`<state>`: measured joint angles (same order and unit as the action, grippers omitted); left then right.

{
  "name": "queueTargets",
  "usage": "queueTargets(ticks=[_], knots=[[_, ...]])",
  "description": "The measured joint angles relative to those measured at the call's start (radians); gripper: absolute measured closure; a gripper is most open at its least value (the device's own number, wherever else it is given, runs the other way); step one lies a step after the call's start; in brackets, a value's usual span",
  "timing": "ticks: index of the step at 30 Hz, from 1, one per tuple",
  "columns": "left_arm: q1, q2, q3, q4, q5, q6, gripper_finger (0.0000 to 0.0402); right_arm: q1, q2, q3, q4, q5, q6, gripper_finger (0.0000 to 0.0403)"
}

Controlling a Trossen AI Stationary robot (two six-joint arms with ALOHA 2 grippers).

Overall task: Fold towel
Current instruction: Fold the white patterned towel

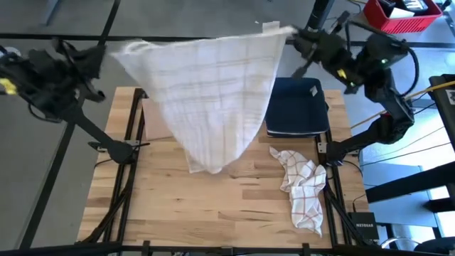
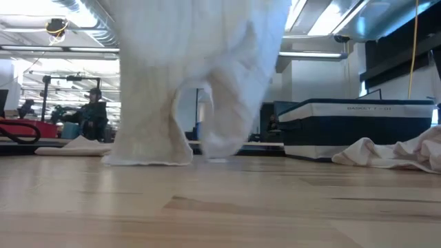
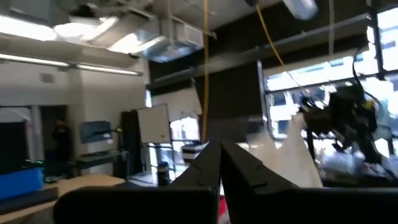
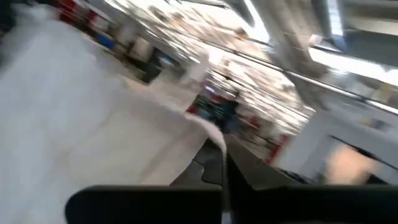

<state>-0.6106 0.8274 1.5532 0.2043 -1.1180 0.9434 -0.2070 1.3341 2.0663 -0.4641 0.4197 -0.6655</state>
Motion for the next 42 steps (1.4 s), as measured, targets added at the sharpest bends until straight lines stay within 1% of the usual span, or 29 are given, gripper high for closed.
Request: queueTargets(ticks=[3,8,12,15,17,19,24,26,28,31,33,34,37,40,42], knots=[[0.013,-0.024,0.007,0.012,-0.003,0.043,0.0401,-0.110,0.016,0.005,0.005,-0.022,-0.026,0.0400],[0.035,-0.018,0.001,0.011,-0.002,0.114,0.0399,-0.241,0.081,0.002,0.038,-0.136,-0.071,0.0400],[0.037,-0.024,0.000,-0.015,-0.032,0.110,0.0399,-0.259,0.097,0.002,0.031,-0.208,-0.050,0.0400],[0.038,-0.028,-0.004,-0.166,-0.069,0.016,0.0398,-0.249,0.092,0.004,-0.025,-0.234,-0.039,0.0400],[0.037,-0.011,-0.007,-0.335,-0.066,-0.094,0.0398,-0.221,0.096,0.004,-0.081,-0.237,-0.017,0.0400],[0.037,0.014,-0.008,-0.470,-0.056,-0.202,0.0398,-0.201,0.098,0.002,-0.138,-0.243,0.004,0.0400],[0.042,0.088,-0.008,-0.725,-0.057,-0.439,0.0398,-0.130,0.092,0.003,-0.253,-0.263,0.087,0.0400],[0.073,0.128,-0.007,-0.815,-0.057,-0.526,0.0394,-0.094,0.093,0.003,-0.311,-0.264,0.116,0.0400],[0.124,0.174,-0.007,-0.903,-0.057,-0.611,0.0377,-0.049,0.099,0.000,-0.365,-0.278,0.157,0.0400],[0.202,0.240,-0.009,-1.072,-0.046,-0.775,0.0331,0.024,0.103,-0.018,-0.437,-0.283,0.225,0.0400],[0.264,0.280,-0.009,-1.173,-0.008,-0.878,0.0297,0.079,0.103,-0.046,-0.475,-0.283,0.274,0.0400],[0.296,0.300,-0.008,-1.218,0.026,-0.931,0.0281,0.109,0.102,-0.067,-0.491,-0.283,0.297,0.0400],[0.370,0.370,-0.008,-1.316,0.180,-1.039,0.0246,0.204,0.103,-0.156,-0.537,-0.283,0.379,0.0400],[0.418,0.447,-0.009,-1.355,0.255,-1.074,0.0230,0.305,0.103,-0.279,-0.534,-0.276,0.454,0.0400],[0.435,0.490,-0.016,-1.357,0.281,-1.062,0.0227,0.372,0.103,-0.359,-0.524,-0.241,0.510,0.0401]])
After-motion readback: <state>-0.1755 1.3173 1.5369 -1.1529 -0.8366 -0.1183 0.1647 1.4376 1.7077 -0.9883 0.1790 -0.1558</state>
